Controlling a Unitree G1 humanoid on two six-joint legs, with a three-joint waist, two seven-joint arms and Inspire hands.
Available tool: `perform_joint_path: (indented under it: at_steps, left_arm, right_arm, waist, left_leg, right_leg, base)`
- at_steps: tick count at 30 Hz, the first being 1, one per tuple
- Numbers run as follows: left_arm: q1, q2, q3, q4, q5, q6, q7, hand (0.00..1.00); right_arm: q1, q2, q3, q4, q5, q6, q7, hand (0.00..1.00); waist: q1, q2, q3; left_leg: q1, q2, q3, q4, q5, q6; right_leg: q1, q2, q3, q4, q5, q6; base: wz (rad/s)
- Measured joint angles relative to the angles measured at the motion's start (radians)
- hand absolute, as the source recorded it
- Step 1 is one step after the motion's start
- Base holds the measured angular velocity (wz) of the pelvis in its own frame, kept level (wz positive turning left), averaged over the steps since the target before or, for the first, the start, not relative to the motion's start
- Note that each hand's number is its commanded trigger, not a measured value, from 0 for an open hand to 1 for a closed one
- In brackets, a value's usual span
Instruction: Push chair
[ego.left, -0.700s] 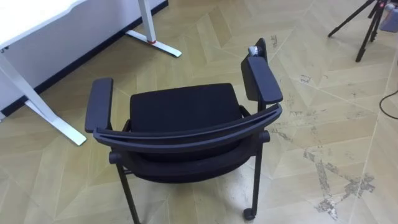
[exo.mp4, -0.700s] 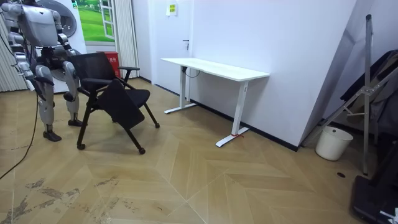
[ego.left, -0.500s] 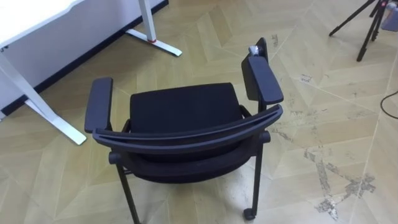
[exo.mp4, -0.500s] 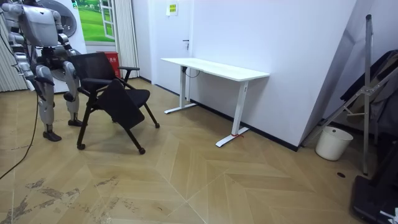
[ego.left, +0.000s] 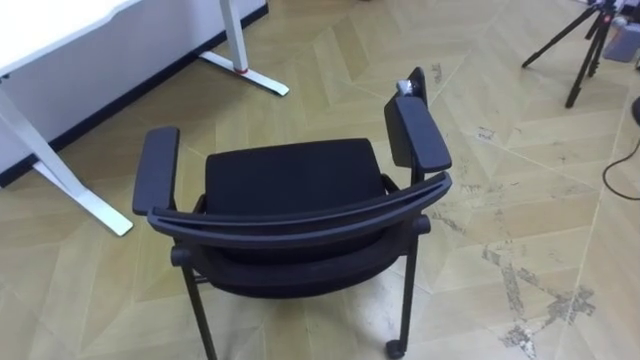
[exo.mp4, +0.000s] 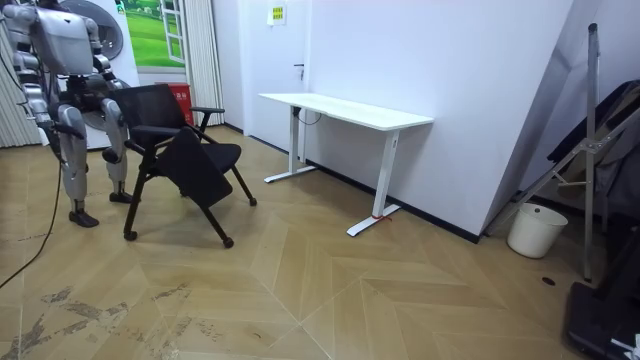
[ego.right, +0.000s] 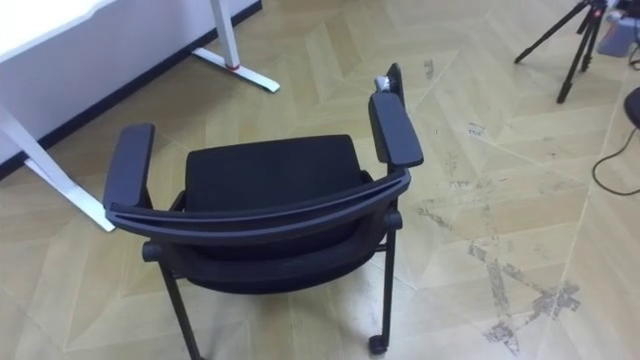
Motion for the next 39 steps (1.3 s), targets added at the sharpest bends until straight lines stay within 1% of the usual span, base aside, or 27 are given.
perform_joint_path:
  at_steps: [2,4,7,8,9,10,12,14,15,17,19,20,23,26,28,30,31,32,33,34,35,36,37,38,39]
  left_arm:
    - [0.008,0.0,0.028,-0.002,-0.001,0.0,0.022,0.0]
    - [0.012,0.0,0.042,-0.002,-0.001,-0.001,0.041,0.0]
    - [0.018,0.0,0.056,-0.002,-0.001,-0.002,0.062,0.0]
    - [0.017,-0.002,0.059,-0.003,0.0,-0.003,0.068,0.0]
    - [0.018,-0.004,0.062,-0.003,0.001,-0.005,0.073,0.0]
    - [0.019,-0.005,0.068,-0.003,0.001,-0.008,0.08,0.0]
    - [0.026,-0.004,0.085,-0.002,0.0,-0.009,0.096,0.0]
    - [0.032,-0.004,0.104,-0.001,0.0,-0.009,0.129,0.0]
    - [0.034,-0.004,0.114,0.002,-0.001,-0.009,0.136,0.0]
    - [0.047,-0.005,0.163,0.019,-0.002,-0.007,0.16,0.0]
    - [0.053,-0.005,0.193,0.019,-0.009,-0.006,0.184,0.0]
    - [0.069,-0.004,0.209,0.019,-0.011,-0.003,0.2,0.0]
    - [0.08,-0.002,0.241,0.019,-0.01,0.012,0.239,0.0]
    - [0.089,0.001,0.253,0.018,-0.01,0.024,0.279,0.0]
    - [0.09,0.005,0.255,0.016,-0.009,0.032,0.299,0.0]
    - [0.086,0.008,0.26,0.011,-0.003,0.036,0.318,0.0]
    - [0.074,0.009,0.282,0.007,0.004,0.041,0.331,0.0]
    - [0.057,0.016,0.309,-0.003,0.015,0.054,0.343,0.0]
    - [0.047,0.022,0.321,-0.004,0.023,0.058,0.346,0.0]
    - [0.028,0.038,0.335,-0.005,0.033,0.058,0.359,0.0]
    - [0.011,0.057,0.335,-0.006,0.043,0.055,0.369,0.0]
    - [0.004,0.065,0.335,-0.008,0.049,0.055,0.374,0.0]
    - [-0.006,0.077,0.336,-0.034,0.092,0.06,0.382,0.0]
    - [-0.029,0.092,0.336,-0.052,0.134,0.061,0.385,0.0]
    - [-0.043,0.101,0.336,-0.054,0.153,0.061,0.387,0.0]
  right_arm:
    - [0.001,0.0,-0.022,0.002,-0.001,0.002,-0.011,0.0]
    - [0.002,-0.001,-0.039,0.004,-0.001,0.002,-0.026,0.0]
    - [0.004,-0.002,-0.058,0.004,-0.001,0.002,-0.037,0.0]
    - [0.007,-0.002,-0.069,0.005,-0.003,0.002,-0.036,0.0]
    - [0.008,-0.002,-0.071,0.005,-0.004,0.001,-0.036,0.0]
    - [0.01,-0.003,-0.078,0.005,-0.008,0.001,-0.036,0.0]
    - [0.014,-0.005,-0.078,0.006,-0.007,0.0,-0.035,0.0]
    - [0.018,-0.005,-0.08,0.008,-0.002,-0.002,-0.035,0.0]
    - [0.019,-0.005,-0.084,0.008,-0.002,-0.002,-0.034,0.0]
    - [0.02,-0.005,-0.098,0.012,-0.001,0.0,-0.032,0.0]
    - [0.021,-0.004,-0.107,0.015,-0.002,0.002,-0.029,0.0]
    - [0.021,-0.005,-0.108,0.018,-0.002,0.002,-0.029,0.0]
    - [0.025,-0.007,-0.109,0.024,-0.002,0.003,-0.033,0.0]
    - [0.024,-0.011,-0.11,0.025,-0.001,0.003,-0.035,0.0]
    - [0.02,-0.013,-0.115,0.035,-0.001,0.004,-0.034,0.0]
    - [0.017,-0.018,-0.121,0.039,0.002,0.004,-0.032,0.0]
    - [0.014,-0.022,-0.132,0.038,-0.005,0.014,-0.031,0.0]
    - [0.014,-0.028,-0.151,0.038,-0.02,0.023,-0.029,0.0]
    - [0.014,-0.031,-0.158,0.038,-0.031,0.024,-0.029,0.0]
    - [0.015,-0.04,-0.167,0.038,-0.052,0.024,-0.032,0.0]
    - [0.014,-0.049,-0.167,0.038,-0.058,0.024,-0.035,0.0]
    - [0.014,-0.053,-0.168,0.038,-0.06,0.024,-0.036,0.0]
    - [0.014,-0.057,-0.18,0.036,-0.068,0.024,-0.035,0.0]
    - [0.015,-0.06,-0.187,0.038,-0.068,0.025,-0.035,0.0]
    - [0.015,-0.063,-0.188,0.038,-0.07,0.025,-0.034,0.0]
  waist:
    - [-0.001,0.001,-0.0016]
    - [-0.003,0.0,-0.0019]
    - [-0.003,0.003,0.001]
    - [-0.003,0.009,0.0046]
    - [-0.003,0.008,0.0049]
    - [-0.003,0.011,0.0034]
    - [-0.003,0.01,0.0043]
    - [-0.002,0.011,0.0037]
    - [-0.001,0.011,0.0036]
    - [0.001,0.013,0.0028]
    - [0.001,0.013,0.0027]
    - [0.002,0.015,0.0022]
    - [0.003,0.023,0.0011]
    - [0.007,0.029,0.0008]
    - [0.007,0.034,0.0016]
    - [0.007,0.041,0.0007]
    - [0.006,0.049,0.0027]
    - [0.005,0.056,0.0055]
    - [0.006,0.06,0.0053]
    - [0.005,0.065,0.0074]
    - [0.002,0.071,0.009]
    - [0.001,0.077,0.0084]
    - [-0.004,0.086,0.0092]
    - [-0.003,0.09,0.007]
    - [-0.002,0.094,0.0056]
  left_leg:
    - [0.003,0.0,0.0,0.001,0.0,0.0]
    - [0.007,0.0,0.0,0.001,0.0,0.0]
    - [0.007,0.0,0.0,0.001,0.0,0.0]
    - [0.008,0.0,-0.001,0.001,-0.002,0.0]
    - [0.009,0.0,-0.001,0.002,-0.003,0.0]
    - [0.009,0.0,-0.002,0.004,-0.004,0.0]
    - [0.008,0.0,-0.005,0.006,-0.005,0.0]
    - [0.009,0.0,-0.005,0.007,-0.004,0.0]
    - [0.009,0.0,-0.005,0.007,-0.004,0.0]
    - [0.009,0.0,-0.005,0.008,-0.005,0.0]
    - [0.009,0.0,-0.006,0.008,-0.005,0.0]
    - [0.009,0.0,-0.005,0.008,-0.006,0.0]
    - [0.011,0.0,-0.004,0.01,-0.01,0.001]
    - [0.013,0.0,-0.004,0.009,-0.015,0.002]
    - [0.022,0.0,-0.004,0.008,-0.016,0.002]
    - [0.028,0.0,-0.004,0.008,-0.018,0.002]
    - [0.031,0.0,-0.004,0.008,-0.017,0.002]
    - [0.037,0.0,-0.004,0.009,-0.017,0.002]
    - [0.04,0.0,-0.004,0.008,-0.017,0.002]
    - [0.041,0.0,-0.005,0.008,-0.017,0.002]
    - [0.041,0.0,-0.004,0.007,-0.017,0.002]
    - [0.041,0.0,-0.004,0.008,-0.017,0.002]
    - [0.039,0.0,-0.004,0.008,-0.017,0.002]
    - [0.035,0.0,-0.006,0.009,-0.017,0.001]
    - [0.034,0.0,-0.006,0.009,-0.017,0.001]
  right_leg:
    - [0.005,0.0,-0.002,0.001,0.0,0.0]
    - [0.01,0.0,-0.005,0.001,0.001,0.0]
    - [0.014,0.0,-0.007,0.001,0.001,0.0]
    - [0.018,0.0,-0.008,0.001,0.001,0.0]
    - [0.018,0.0,-0.007,0.001,0.001,0.0]
    - [0.02,0.0,-0.007,0.001,0.001,0.0]
    - [0.022,0.0,-0.008,0.002,0.001,0.0]
    - [0.023,0.0,-0.008,0.002,0.001,0.0]
    - [0.023,0.0,-0.008,0.002,0.001,0.0]
    - [0.023,0.0,-0.009,0.002,0.001,0.0]
    - [0.024,0.0,-0.01,0.002,0.001,0.0]
    - [0.024,0.0,-0.01,0.002,0.001,0.0]
    - [0.025,0.0,-0.008,0.003,0.001,0.0]
    - [0.03,0.0,-0.007,0.002,0.001,0.0]
    - [0.039,0.0,-0.007,0.001,0.0,0.0]
    - [0.045,0.0,-0.007,0.001,0.0,0.0]
    - [0.047,0.0,-0.007,0.001,0.0,0.0]
    - [0.053,0.0,-0.007,0.001,0.0,0.0]
    - [0.054,0.0,-0.008,0.001,0.0,0.0]
    - [0.057,0.0,-0.008,0.002,0.0,0.0]
    - [0.057,0.0,-0.008,0.002,0.0,0.0]
    - [0.056,0.0,-0.008,0.002,0.0,0.0]
    - [0.051,0.0,-0.007,0.001,0.0,0.001]
    - [0.052,0.0,-0.007,0.001,-0.001,0.002]
    - [0.051,0.0,-0.007,0.001,-0.001,0.002]
  base:
    - [0.0]
    - [0.03]
    - [0.01]
    - [0.0]
    - [0.0]
    - [0.0]
    - [0.0]
    - [0.0]
    - [0.0]
    - [0.0]
    - [0.0]
    - [0.0]
    - [0.0]
    - [0.0]
    - [0.0]
    - [0.0]
    - [0.0]
    - [0.0]
    - [0.0]
    - [0.0]
    - [0.0]
    - [0.0]
    - [0.0]
    - [0.0]
    - [0.0]
